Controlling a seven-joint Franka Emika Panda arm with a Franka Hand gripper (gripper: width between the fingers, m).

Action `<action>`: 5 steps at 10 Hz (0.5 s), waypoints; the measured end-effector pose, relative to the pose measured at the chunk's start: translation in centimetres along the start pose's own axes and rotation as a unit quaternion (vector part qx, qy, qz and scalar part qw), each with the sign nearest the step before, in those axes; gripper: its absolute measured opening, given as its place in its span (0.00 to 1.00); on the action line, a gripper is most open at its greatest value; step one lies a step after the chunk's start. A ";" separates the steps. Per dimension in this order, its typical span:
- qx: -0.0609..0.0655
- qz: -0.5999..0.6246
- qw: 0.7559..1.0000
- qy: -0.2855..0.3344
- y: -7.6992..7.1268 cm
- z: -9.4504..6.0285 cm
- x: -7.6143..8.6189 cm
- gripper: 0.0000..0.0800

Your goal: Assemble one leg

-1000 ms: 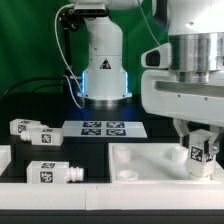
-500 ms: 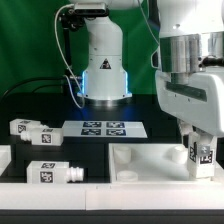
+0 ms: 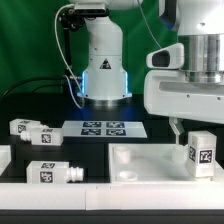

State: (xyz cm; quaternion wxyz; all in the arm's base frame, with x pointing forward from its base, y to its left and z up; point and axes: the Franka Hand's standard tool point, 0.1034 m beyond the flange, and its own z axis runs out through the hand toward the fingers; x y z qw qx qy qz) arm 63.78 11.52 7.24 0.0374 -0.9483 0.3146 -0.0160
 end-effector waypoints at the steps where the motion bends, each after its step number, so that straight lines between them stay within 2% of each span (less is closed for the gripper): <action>1: 0.000 -0.040 0.999 0.000 0.1 0.0 0.1 0.81; 2: -0.006 -0.102 0.995 0.004 0.1 0.0 0.1 0.81; 3: -0.016 -0.200 0.980 0.008 0.0 0.0 0.1 0.81; 4: -0.021 -0.259 0.966 0.009 -0.1 -0.1 0.2 0.81; 5: -0.021 -0.270 0.962 0.010 0.0 -0.1 0.4 0.81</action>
Offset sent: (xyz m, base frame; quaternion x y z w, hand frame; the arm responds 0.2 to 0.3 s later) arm 0.0091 0.0106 0.0014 -0.0306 -0.0168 -0.3709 0.9280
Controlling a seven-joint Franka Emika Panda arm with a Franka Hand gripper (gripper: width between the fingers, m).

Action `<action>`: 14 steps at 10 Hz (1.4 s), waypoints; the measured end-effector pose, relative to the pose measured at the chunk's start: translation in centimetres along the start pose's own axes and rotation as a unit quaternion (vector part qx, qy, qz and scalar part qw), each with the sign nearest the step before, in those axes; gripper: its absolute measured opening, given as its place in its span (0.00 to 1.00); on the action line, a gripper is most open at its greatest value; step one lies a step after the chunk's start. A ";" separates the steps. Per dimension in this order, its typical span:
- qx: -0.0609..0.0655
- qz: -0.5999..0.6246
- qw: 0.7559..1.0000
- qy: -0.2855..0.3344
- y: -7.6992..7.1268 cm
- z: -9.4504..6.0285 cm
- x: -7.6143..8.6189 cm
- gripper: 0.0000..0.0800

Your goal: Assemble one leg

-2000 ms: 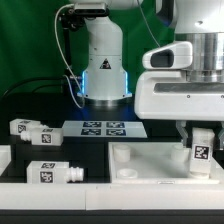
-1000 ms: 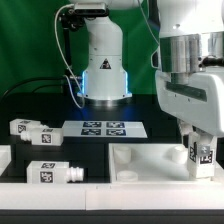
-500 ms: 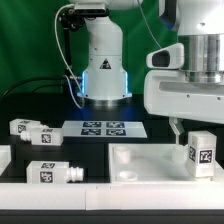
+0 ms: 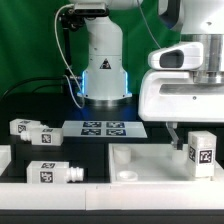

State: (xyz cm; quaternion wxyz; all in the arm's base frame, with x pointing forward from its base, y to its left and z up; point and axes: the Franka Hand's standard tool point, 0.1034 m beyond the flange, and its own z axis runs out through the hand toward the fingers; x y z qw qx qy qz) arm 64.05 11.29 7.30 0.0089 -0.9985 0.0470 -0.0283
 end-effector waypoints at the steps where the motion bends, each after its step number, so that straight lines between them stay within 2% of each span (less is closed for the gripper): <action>1: 0.000 0.018 1.000 0.000 0.0 0.0 0.0 0.81; 3: 0.001 0.035 0.999 0.000 0.0 0.0 0.0 0.50; 4: 0.002 0.085 0.996 0.000 0.0 0.0 0.0 0.50; 5: 0.002 0.122 0.992 -0.001 0.0 0.0 0.0 0.36; 7: 0.003 0.183 0.983 -0.001 -0.1 0.0 0.0 0.36; 9: -0.002 0.305 0.952 -0.003 -0.1 0.0 0.1 0.36; 10: 0.003 0.392 0.920 -0.007 0.1 0.1 0.1 0.36; 11: 0.017 0.489 0.872 -0.018 0.3 0.2 0.1 0.36; 12: 0.025 0.557 0.830 -0.023 0.4 0.2 0.1 0.36; 14: 0.033 0.626 0.779 -0.029 0.6 0.3 0.2 0.36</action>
Offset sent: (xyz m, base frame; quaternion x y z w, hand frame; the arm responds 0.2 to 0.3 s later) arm 0.0000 0.0000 0.0000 0.0000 0.0000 0.1938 0.9810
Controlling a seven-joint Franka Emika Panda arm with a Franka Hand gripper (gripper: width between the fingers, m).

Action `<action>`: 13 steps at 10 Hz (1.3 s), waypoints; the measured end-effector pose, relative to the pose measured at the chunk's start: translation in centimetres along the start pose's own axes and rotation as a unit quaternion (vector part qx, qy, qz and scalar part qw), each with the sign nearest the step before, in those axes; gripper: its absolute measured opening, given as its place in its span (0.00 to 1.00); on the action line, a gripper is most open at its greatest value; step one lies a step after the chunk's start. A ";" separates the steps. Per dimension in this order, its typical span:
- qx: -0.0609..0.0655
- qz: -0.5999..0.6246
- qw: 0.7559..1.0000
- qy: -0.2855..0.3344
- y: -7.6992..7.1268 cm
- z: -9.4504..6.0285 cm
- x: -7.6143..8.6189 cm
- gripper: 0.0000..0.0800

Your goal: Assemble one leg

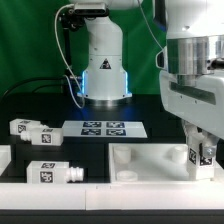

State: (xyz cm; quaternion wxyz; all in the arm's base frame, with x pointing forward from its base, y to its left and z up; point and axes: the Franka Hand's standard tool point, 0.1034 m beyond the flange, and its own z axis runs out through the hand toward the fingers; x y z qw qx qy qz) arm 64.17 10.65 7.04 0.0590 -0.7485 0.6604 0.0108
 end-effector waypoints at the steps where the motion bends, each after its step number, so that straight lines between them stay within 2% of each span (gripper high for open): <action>1: 0.000 -0.003 1.000 0.001 0.0 0.0 0.0 0.36; 2: 0.000 -0.014 1.000 0.001 0.0 0.0 0.0 0.46; 3: 0.000 -0.015 1.000 0.001 0.0 0.1 0.0 0.63; 4: -0.001 -0.092 0.996 0.003 0.0 0.1 -0.3 0.63; 5: -0.003 -0.196 0.981 0.007 -0.1 -0.1 -0.8 0.77; 6: -0.007 -0.272 0.962 0.010 0.0 -0.3 -1.4 0.80; 7: 0.003 -0.281 0.960 0.014 -0.1 -0.4 -1.6 0.80; 9: 0.000 -0.343 0.939 0.015 0.0 -0.3 -1.3 0.81; 10: -0.005 -0.407 0.913 0.021 0.0 -0.3 -1.2 0.81; 12: -0.019 -0.561 0.827 0.038 -0.1 0.1 -1.0 0.81; 13: -0.020 -0.591 0.805 0.040 -0.2 0.1 -0.6 0.81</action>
Offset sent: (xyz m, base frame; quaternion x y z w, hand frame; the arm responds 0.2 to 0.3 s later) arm -0.0074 0.0145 -0.0008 -0.0008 -0.0030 -0.2383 0.9712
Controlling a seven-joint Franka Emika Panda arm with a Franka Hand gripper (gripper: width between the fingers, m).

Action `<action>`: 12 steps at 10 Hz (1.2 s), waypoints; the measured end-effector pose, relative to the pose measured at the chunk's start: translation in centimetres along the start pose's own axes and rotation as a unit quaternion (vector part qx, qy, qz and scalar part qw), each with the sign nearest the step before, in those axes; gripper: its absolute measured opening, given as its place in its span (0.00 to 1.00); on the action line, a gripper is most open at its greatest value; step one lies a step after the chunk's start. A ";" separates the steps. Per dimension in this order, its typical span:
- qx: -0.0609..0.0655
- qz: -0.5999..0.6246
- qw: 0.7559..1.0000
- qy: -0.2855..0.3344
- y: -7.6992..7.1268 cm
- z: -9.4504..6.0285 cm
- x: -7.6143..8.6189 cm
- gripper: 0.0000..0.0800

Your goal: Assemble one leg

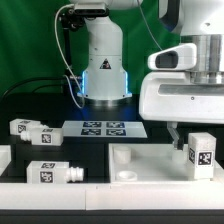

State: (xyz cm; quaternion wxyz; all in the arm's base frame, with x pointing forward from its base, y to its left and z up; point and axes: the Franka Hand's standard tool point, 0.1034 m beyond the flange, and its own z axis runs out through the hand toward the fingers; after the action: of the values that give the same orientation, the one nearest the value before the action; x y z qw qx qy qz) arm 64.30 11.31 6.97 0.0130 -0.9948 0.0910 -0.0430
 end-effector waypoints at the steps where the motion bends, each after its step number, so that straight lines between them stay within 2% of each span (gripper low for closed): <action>1: 0.000 0.014 1.000 0.003 0.2 0.0 0.2 0.80; 2: 0.000 0.031 1.000 0.003 0.1 0.0 0.1 0.58; 3: 0.000 0.035 0.999 0.003 0.1 0.0 0.1 0.58; 4: 0.000 0.053 0.999 0.002 0.1 0.0 0.1 0.35; 8: 0.000 0.208 0.978 0.002 0.2 0.1 0.1 0.36; 10: 0.002 0.342 0.940 0.001 0.4 0.1 0.0 0.36; 12: 0.008 0.499 0.867 -0.007 0.6 0.2 0.0 0.36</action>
Offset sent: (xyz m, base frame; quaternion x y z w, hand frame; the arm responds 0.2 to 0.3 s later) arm 0.0000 0.0000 0.0000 0.0000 0.0000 0.0650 0.9979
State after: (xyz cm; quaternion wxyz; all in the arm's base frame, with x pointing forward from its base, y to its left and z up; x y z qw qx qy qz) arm 64.19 10.71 6.77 0.0414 -0.8170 0.5746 -0.0241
